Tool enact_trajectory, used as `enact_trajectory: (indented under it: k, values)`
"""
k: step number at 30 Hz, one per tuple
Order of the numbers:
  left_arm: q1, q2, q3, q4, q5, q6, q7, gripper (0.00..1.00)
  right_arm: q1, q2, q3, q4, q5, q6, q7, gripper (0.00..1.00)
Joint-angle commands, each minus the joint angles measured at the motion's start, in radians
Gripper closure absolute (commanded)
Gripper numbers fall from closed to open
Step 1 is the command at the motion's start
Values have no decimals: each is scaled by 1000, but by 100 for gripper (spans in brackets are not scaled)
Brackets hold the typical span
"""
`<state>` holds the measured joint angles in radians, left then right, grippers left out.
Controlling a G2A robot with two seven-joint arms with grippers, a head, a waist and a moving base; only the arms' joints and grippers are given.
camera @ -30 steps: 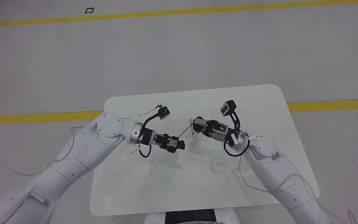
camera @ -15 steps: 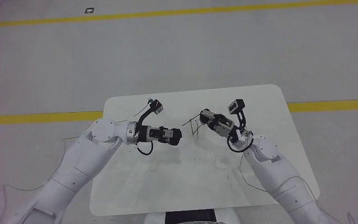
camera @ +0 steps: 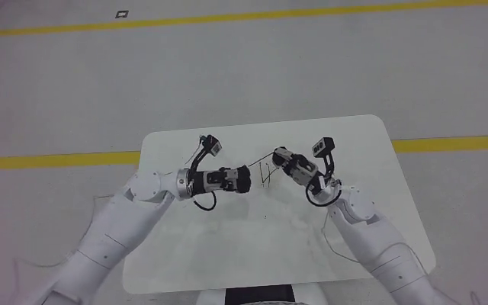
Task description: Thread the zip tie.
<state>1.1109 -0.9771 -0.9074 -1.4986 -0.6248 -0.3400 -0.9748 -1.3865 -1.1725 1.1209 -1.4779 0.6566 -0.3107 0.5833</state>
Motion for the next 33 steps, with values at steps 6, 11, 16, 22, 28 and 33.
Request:
enact_trajectory:
  k: [6, 11, 16, 22, 28, 33]
  values:
    - [61, -55, -64, -31, 91, 0, 102, 0, -6, -18, -18, -3, 11, -29, -111, 100]
    - [63, -58, -66, -31, 94, 0, 104, 0, -5, -20, -20, -3, 8, -29, -112, 100]
    - [63, -58, -66, -31, 94, 0, 104, 0, -5, -20, -20, -3, 8, -29, -112, 100]
    - [63, -58, -66, -31, 94, 0, 104, 0, -5, -20, -20, -3, 8, -29, -112, 100]
    - [68, -58, -61, -31, 146, 0, 142, 0, -9, -21, -17, -16, 2, -23, -124, 100]
    - [58, -67, -67, -16, 112, 0, 103, 0, -22, -22, -5, -31, 13, -14, -95, 100]
